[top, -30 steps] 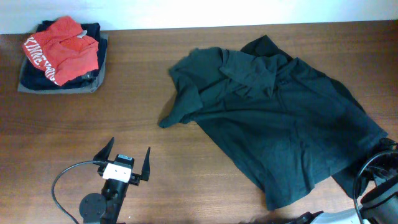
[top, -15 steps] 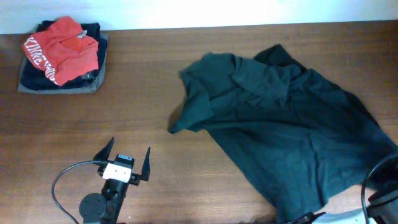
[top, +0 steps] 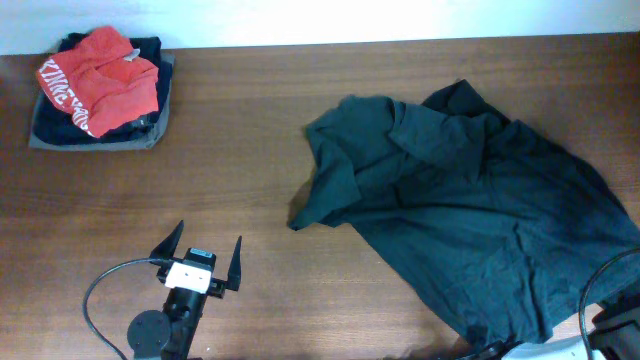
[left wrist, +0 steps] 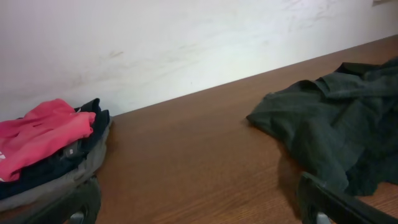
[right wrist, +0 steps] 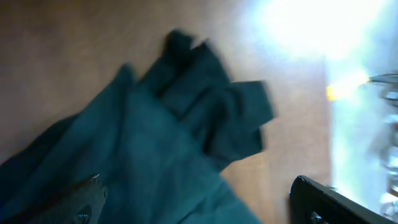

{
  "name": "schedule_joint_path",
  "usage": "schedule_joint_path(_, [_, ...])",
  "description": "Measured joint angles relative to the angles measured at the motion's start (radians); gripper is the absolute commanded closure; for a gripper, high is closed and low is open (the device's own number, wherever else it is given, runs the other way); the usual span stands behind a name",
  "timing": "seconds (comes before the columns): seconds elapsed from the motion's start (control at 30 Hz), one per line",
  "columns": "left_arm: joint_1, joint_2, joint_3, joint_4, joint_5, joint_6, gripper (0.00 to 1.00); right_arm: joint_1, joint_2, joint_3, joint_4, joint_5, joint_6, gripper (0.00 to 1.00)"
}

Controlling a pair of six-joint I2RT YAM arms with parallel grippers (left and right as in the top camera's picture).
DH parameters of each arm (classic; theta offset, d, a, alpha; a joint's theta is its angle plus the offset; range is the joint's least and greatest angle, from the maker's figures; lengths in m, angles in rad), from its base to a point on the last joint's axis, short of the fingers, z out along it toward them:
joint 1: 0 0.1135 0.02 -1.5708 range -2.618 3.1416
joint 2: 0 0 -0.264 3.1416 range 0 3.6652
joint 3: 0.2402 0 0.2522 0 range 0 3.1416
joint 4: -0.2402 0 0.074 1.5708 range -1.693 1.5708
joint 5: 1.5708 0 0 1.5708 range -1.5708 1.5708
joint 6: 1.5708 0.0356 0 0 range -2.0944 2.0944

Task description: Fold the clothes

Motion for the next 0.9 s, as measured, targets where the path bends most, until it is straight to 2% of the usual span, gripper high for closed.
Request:
schedule_joint_path(0.17, [0.000,0.000,0.000,0.000,0.000,0.000,0.01,0.068,0.000,0.002,0.053,-0.242,-0.138,0.01])
schedule_joint_path(0.37, [0.000,0.000,0.000,0.000,0.000,0.000,0.01,0.369,0.000,0.002,0.136,-0.423,-0.288,0.01])
schedule_joint_path(0.53, [0.000,0.000,0.000,0.000,0.000,0.000,0.01,0.661,0.015,0.004,0.231,-0.440,-0.341,0.01])
schedule_joint_path(0.67, [0.000,0.000,0.000,0.000,0.000,0.000,0.01,0.824,0.084,0.010,0.296,-0.415,-0.341,0.01])
schedule_joint_path(0.9, [0.000,0.000,0.000,0.000,0.000,0.000,0.00,0.897,0.293,0.011,0.318,-0.394,-0.341,0.01])
